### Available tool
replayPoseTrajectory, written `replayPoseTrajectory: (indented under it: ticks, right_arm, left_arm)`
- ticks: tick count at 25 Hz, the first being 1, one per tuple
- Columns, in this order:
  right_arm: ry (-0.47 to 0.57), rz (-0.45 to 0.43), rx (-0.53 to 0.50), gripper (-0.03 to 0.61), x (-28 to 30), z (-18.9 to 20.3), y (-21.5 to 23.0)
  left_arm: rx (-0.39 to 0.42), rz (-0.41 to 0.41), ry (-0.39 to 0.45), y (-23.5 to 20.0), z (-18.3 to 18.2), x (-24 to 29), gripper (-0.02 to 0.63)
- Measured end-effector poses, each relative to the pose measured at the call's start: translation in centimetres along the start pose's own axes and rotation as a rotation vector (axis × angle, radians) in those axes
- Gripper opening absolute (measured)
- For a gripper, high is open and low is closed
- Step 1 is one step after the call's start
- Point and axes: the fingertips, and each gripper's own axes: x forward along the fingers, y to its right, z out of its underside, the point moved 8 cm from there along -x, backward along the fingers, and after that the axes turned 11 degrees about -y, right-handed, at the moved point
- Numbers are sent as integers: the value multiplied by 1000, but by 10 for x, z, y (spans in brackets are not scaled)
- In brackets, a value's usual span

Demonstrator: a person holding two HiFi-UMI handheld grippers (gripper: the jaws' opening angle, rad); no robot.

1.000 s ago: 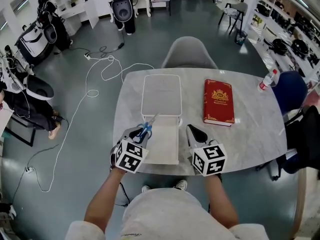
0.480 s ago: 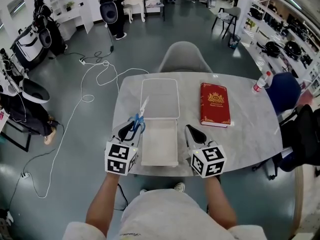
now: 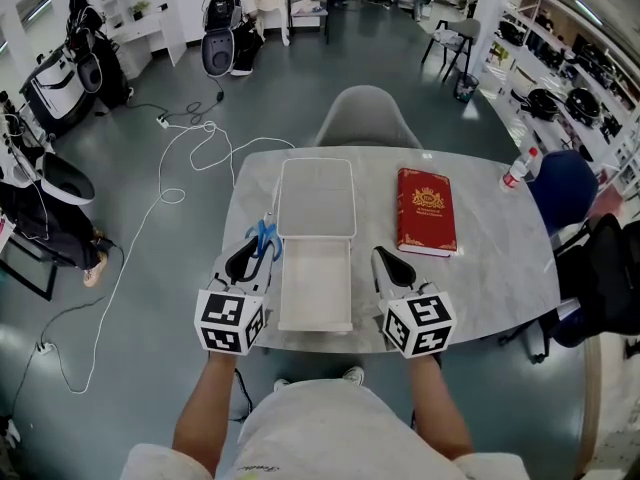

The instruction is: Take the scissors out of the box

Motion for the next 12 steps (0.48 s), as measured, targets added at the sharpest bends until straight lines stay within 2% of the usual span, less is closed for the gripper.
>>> replayPoseTrajectory:
  ticks: [6,12]
  right_arm:
    - [15,9,-15,6,-3,-2,0]
    - [18,14,-12,5,-3,-2,0]
  left_arm:
    - [-56,-32,20,-9,5,-7,80]
    - [-66,-46,18,-13,5,-10,80]
